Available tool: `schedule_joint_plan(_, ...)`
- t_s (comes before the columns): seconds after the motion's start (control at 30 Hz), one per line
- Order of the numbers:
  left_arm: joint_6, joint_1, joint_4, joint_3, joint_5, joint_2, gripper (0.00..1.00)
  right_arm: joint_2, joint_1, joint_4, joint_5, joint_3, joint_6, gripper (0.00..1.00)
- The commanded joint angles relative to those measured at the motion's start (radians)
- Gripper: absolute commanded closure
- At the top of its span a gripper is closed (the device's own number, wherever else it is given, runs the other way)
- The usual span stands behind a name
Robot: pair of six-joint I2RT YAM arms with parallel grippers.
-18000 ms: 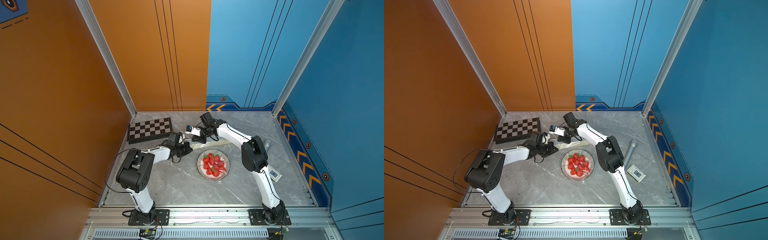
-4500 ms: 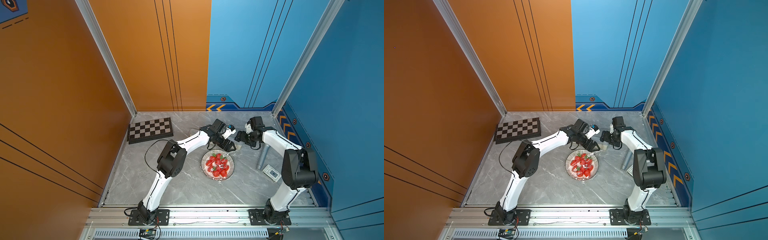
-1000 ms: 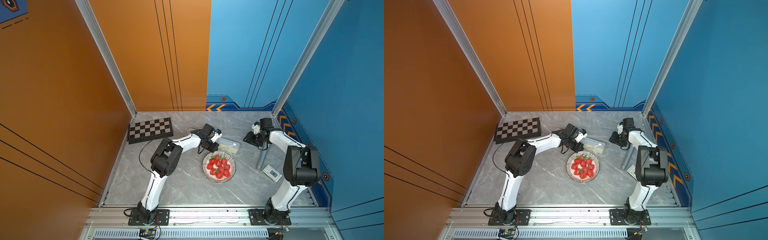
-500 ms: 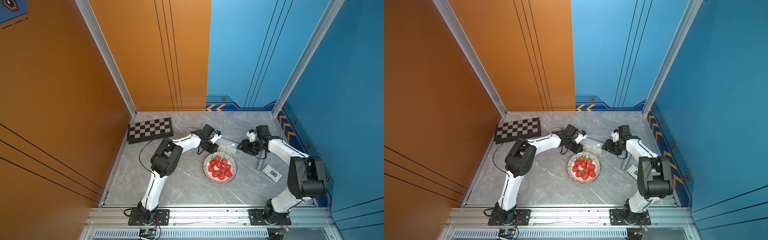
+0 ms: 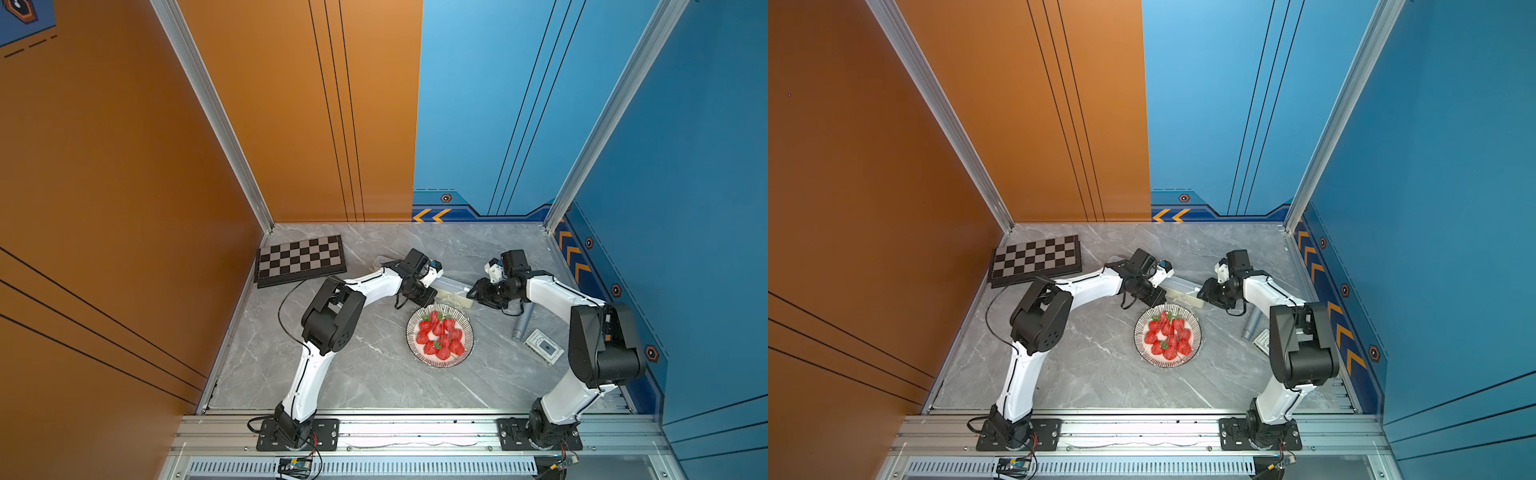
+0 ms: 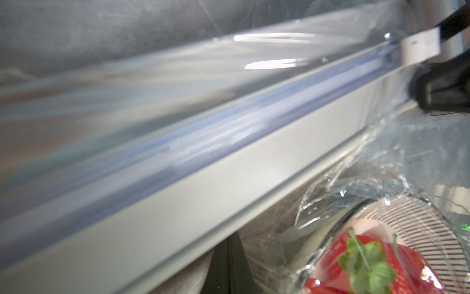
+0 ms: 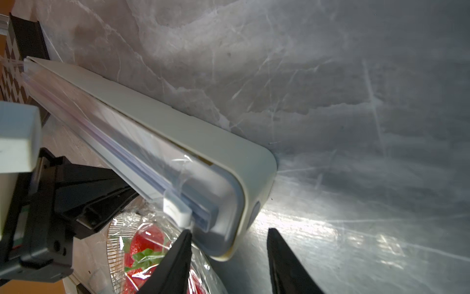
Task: Wrap the plate with plastic wrap
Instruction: Adjust the plastic wrap cutting box at the center of the board, then tear off the plastic wrap from the plastic wrap cutting box.
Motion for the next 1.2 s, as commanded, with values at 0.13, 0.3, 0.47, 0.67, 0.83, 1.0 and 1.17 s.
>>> schedule_joint_plan(0.13, 0.019, -0.015, -0.075, 0.002, -0.017, -0.023, 1.00, 0.107, -0.047, 0.005, 0.129, 0.089, -0.020, 0.53)
schedule_joint_plan(0.3, 0.019, -0.016, -0.075, 0.005, -0.016, -0.023, 1.00, 0.084, -0.065, -0.001, 0.117, 0.134, -0.028, 0.51)
schedule_joint_plan(0.47, 0.019, -0.018, -0.075, 0.011, -0.015, -0.022, 1.00, 0.025, -0.029, 0.037, 0.048, 0.134, 0.020, 0.40)
schedule_joint_plan(0.67, 0.019, -0.019, -0.075, 0.013, -0.016, -0.022, 1.00, 0.115, 0.044, 0.070, 0.050, 0.176, 0.061, 0.30)
schedule_joint_plan(0.83, 0.018, -0.022, -0.075, 0.010, -0.018, -0.024, 1.00, 0.132, 0.061, 0.094, 0.078, 0.180, 0.075, 0.28)
schedule_joint_plan(1.0, 0.018, -0.023, -0.076, 0.011, -0.025, -0.025, 1.00, 0.134, 0.057, 0.087, 0.096, 0.169, 0.071, 0.33)
schedule_joint_plan(1.17, 0.019, -0.021, -0.074, 0.000, -0.040, -0.028, 1.00, 0.141, 0.050, 0.062, 0.107, 0.165, 0.054, 0.38)
